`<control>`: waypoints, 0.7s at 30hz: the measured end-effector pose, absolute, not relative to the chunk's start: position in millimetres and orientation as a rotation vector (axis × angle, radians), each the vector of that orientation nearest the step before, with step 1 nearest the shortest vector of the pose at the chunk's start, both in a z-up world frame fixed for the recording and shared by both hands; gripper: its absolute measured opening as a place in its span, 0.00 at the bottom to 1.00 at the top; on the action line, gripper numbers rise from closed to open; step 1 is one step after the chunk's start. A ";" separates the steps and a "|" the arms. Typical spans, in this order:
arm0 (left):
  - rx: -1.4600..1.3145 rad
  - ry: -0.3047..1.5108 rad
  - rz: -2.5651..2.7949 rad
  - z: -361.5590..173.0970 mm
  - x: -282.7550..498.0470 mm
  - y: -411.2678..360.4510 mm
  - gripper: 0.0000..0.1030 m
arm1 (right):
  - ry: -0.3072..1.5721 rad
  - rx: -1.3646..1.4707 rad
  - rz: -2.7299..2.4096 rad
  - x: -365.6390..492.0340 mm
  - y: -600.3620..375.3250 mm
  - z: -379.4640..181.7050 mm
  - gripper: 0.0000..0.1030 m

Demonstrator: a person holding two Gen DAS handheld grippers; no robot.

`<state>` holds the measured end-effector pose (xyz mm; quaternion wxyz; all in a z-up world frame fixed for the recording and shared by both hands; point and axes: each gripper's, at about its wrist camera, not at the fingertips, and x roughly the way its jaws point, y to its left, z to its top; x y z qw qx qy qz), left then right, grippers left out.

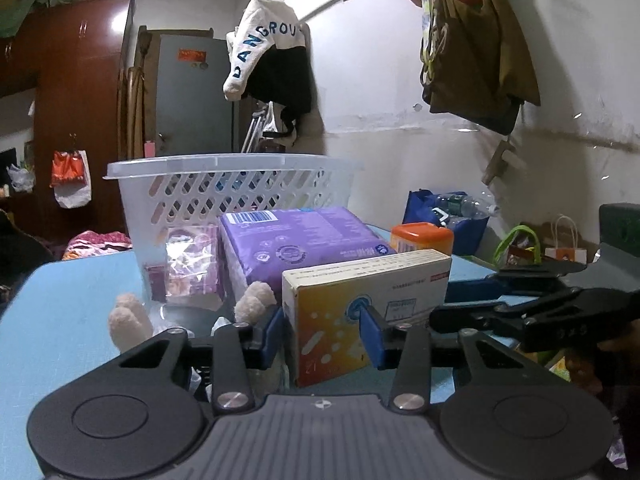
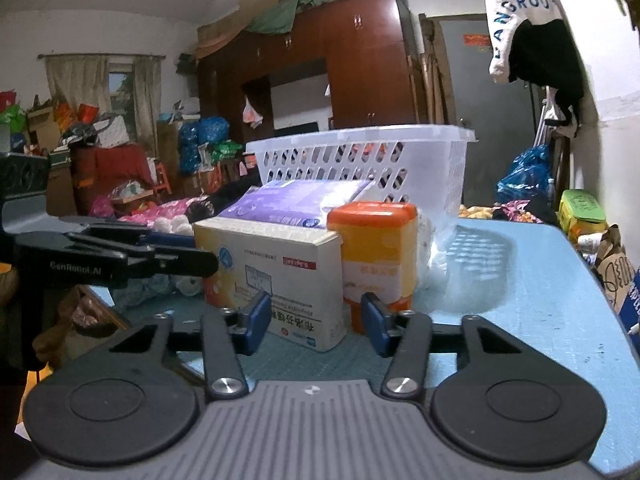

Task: Organize objects
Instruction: 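Lift the medicine box with the left gripper and carry it over the bed basket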

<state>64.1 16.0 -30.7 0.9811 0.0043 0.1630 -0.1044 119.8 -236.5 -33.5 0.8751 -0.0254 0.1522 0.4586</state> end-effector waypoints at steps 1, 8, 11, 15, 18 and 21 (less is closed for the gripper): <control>0.000 0.325 -0.216 -31.4 64.5 18.0 0.46 | 0.321 -0.053 0.964 122.1 -236.3 -34.2 0.44; 0.022 0.314 -0.240 -33.4 64.4 16.7 0.45 | 0.299 -0.063 0.979 122.8 -232.2 -37.1 0.42; 0.061 0.303 -0.227 -33.2 59.8 11.0 0.41 | 0.286 -0.077 0.963 119.4 -231.7 -36.3 0.41; 0.093 0.255 -0.210 -29.7 49.2 5.0 0.34 | 0.229 -0.128 0.920 104.7 -228.8 -30.5 0.40; 0.108 0.226 -0.196 -23.9 40.7 2.5 0.33 | 0.196 -0.152 0.902 94.7 -227.0 -23.9 0.40; 0.113 0.210 -0.180 -20.4 36.2 1.4 0.33 | 0.172 -0.147 0.899 90.0 -228.6 -17.0 0.40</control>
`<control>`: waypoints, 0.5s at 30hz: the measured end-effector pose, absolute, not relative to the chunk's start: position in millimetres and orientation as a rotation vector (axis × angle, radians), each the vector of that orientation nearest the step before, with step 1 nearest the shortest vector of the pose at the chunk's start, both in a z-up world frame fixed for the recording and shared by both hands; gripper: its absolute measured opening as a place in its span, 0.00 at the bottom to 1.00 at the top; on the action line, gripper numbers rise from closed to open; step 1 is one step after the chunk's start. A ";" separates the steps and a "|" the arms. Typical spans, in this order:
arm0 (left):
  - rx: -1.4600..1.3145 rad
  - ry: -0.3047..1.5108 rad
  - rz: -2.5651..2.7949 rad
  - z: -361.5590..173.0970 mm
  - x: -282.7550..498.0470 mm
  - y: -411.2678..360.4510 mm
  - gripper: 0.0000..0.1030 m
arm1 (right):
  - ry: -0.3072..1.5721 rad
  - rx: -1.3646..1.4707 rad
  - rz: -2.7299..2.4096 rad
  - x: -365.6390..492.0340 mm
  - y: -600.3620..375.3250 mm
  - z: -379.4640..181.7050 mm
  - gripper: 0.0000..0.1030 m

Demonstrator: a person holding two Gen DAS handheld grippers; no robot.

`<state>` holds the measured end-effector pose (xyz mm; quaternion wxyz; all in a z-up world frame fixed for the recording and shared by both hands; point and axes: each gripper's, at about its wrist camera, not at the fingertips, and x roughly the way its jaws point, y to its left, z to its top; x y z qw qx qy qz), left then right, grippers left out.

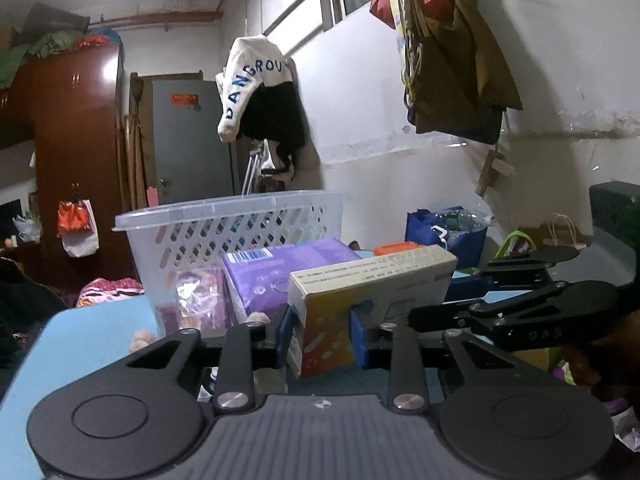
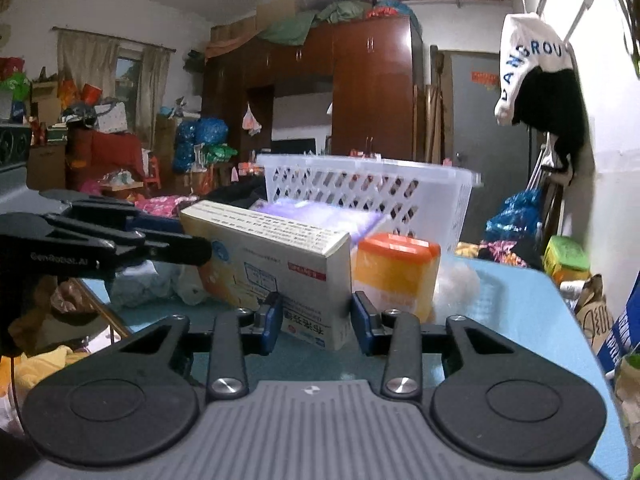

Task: Organize objects
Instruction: 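Lift the medicine box with the left gripper and carry it over the bed basket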

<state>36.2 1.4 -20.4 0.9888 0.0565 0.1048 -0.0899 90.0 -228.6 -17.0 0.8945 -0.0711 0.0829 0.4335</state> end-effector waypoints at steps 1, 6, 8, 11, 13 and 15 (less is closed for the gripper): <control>0.112 0.205 -0.176 -18.7 35.0 1.4 0.33 | 0.166 -0.151 0.895 88.4 -229.1 -14.2 0.40; 0.114 0.168 -0.167 -6.8 29.2 -1.4 0.33 | 0.141 -0.160 0.892 86.9 -227.1 0.5 0.40; 0.117 0.157 -0.157 -0.5 29.5 -1.7 0.33 | 0.125 -0.177 0.890 90.4 -223.5 10.9 0.40; 0.109 0.143 -0.140 14.7 38.2 0.0 0.33 | 0.120 -0.199 0.902 106.1 -217.1 27.1 0.40; 0.098 0.136 -0.131 27.9 48.6 2.4 0.33 | 0.127 -0.201 0.916 120.3 -213.8 42.8 0.39; 0.082 0.124 -0.132 44.7 59.0 6.4 0.33 | 0.126 -0.196 0.923 131.8 -211.2 61.2 0.40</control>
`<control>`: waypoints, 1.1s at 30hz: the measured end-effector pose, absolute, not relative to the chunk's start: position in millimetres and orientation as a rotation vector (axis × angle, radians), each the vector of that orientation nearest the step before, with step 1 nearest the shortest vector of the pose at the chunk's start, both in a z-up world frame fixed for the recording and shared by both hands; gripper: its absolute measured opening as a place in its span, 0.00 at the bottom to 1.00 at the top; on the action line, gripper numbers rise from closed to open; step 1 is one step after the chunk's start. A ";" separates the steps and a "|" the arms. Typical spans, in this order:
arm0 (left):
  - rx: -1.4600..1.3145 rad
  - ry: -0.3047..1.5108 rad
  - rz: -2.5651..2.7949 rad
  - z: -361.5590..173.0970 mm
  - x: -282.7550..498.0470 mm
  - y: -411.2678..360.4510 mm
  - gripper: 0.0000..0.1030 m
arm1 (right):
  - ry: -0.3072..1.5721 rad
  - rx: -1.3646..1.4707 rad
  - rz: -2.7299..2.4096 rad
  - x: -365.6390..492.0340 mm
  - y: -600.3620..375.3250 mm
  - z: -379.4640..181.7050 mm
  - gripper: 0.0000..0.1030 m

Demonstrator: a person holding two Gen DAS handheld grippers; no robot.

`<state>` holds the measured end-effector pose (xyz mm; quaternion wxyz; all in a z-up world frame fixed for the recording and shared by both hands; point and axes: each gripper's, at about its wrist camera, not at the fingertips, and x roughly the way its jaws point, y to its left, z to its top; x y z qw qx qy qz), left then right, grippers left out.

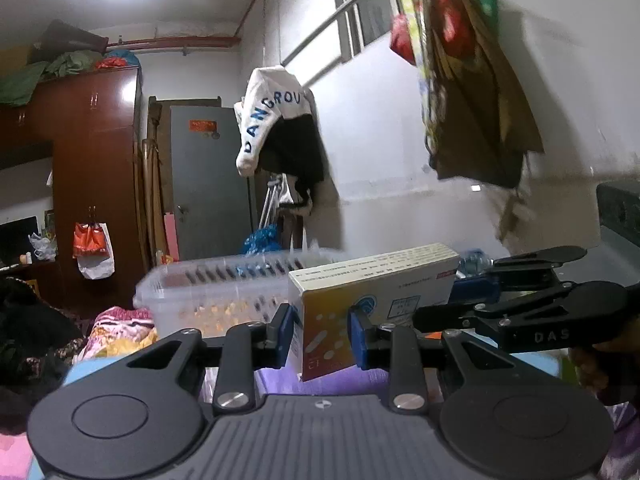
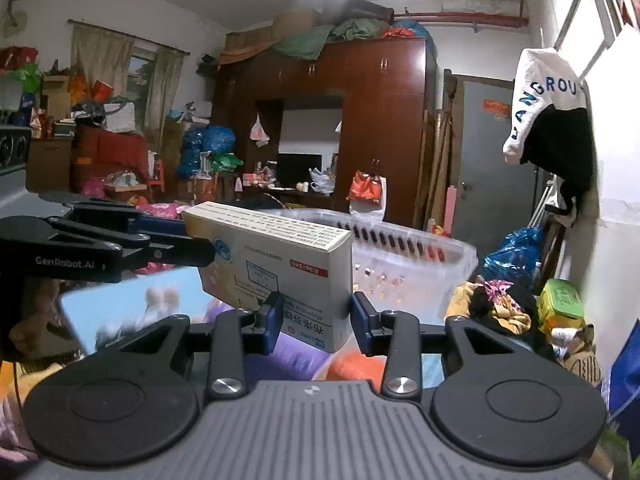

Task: Organize objects
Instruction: 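Lift the medicine box with the left gripper and carry it over the bed basket, then open the left gripper to drop the medicine box into the basket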

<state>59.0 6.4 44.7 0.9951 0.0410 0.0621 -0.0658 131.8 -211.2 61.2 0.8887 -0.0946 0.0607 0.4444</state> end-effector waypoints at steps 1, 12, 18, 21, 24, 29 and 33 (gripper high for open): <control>0.076 0.118 -0.133 53.7 63.8 8.0 0.33 | 0.121 -0.200 0.923 135.1 -209.9 69.2 0.40; 0.130 0.114 -0.079 121.6 125.0 13.7 0.33 | 0.152 -0.251 0.869 190.6 -172.1 106.9 0.39; 0.132 0.234 -0.071 113.0 194.7 33.8 0.33 | 0.294 -0.289 0.836 245.1 -140.6 78.0 0.40; 0.118 0.306 -0.069 102.1 225.9 44.9 0.33 | 0.359 -0.311 0.817 268.2 -123.0 61.0 0.40; 0.114 0.363 -0.051 90.8 246.5 53.7 0.33 | 0.396 -0.346 0.801 278.3 -108.7 51.5 0.40; 0.101 0.415 -0.027 79.8 258.3 66.8 0.33 | 0.428 -0.396 0.789 281.0 -98.1 47.3 0.40; 0.103 0.448 -0.014 73.6 263.5 71.0 0.33 | 0.457 -0.427 0.781 282.5 -94.2 46.7 0.40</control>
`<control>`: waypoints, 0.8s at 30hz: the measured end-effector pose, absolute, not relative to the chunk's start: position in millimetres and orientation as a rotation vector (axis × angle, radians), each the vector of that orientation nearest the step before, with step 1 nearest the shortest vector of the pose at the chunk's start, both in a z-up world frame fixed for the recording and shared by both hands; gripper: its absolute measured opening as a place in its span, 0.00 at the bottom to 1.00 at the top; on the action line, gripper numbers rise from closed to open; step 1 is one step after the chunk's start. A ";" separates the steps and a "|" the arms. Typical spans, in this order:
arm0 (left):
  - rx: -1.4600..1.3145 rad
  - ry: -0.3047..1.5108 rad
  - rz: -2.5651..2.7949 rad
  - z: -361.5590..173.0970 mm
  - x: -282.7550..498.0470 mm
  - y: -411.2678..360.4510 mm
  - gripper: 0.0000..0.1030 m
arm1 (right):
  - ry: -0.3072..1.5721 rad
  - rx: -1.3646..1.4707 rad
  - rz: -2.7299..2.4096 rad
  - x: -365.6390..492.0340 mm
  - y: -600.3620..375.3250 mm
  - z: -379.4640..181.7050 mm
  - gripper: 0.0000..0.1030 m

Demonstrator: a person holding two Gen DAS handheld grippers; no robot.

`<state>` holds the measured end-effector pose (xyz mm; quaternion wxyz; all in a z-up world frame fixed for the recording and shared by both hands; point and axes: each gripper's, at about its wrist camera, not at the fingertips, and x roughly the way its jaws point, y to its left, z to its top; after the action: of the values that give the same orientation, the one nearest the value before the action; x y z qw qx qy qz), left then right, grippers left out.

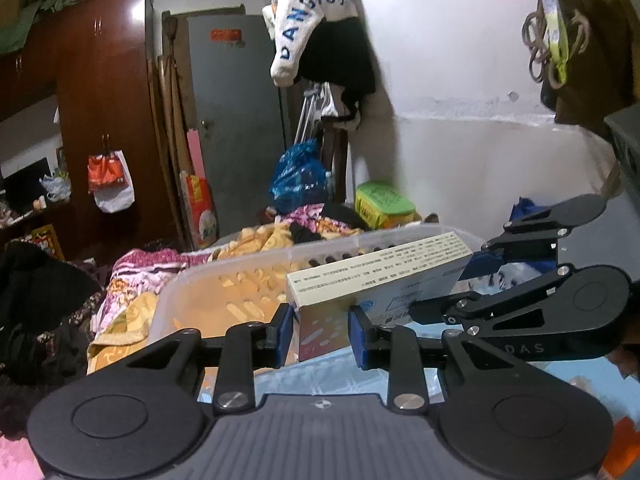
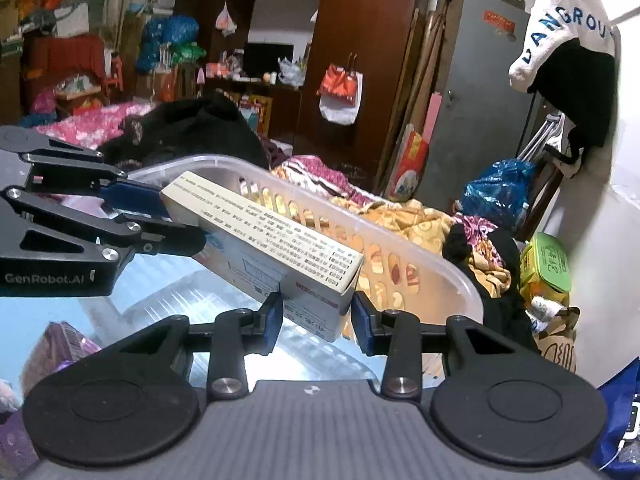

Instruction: Organize objects

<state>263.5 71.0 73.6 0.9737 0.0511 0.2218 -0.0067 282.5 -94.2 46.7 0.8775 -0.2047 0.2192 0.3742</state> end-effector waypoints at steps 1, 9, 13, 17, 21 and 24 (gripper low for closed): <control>0.098 0.455 -0.013 73.1 266.7 72.7 0.33 | 0.465 -0.424 0.784 282.8 -94.5 47.2 0.40; 0.060 0.432 -0.009 75.7 267.6 79.1 0.63 | 0.387 -0.400 0.732 281.4 -103.2 66.9 0.94; 0.042 0.334 -0.009 86.5 237.1 82.7 0.72 | 0.298 -0.342 0.701 258.6 -133.7 80.7 1.00; 0.010 0.259 -0.031 87.1 182.3 78.4 0.80 | 0.264 -0.221 0.720 218.7 -187.0 72.4 1.00; 0.016 0.215 -0.057 64.5 115.8 68.0 0.80 | 0.215 -0.077 0.754 165.1 -244.8 40.3 1.00; 0.012 0.186 -0.069 50.1 78.7 61.0 0.80 | 0.227 -0.004 0.767 132.2 -265.2 17.2 1.00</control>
<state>78.7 61.0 50.1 0.9951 0.0059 0.0928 -0.0343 132.2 -265.2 17.2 0.9211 -0.0021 0.1104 0.3733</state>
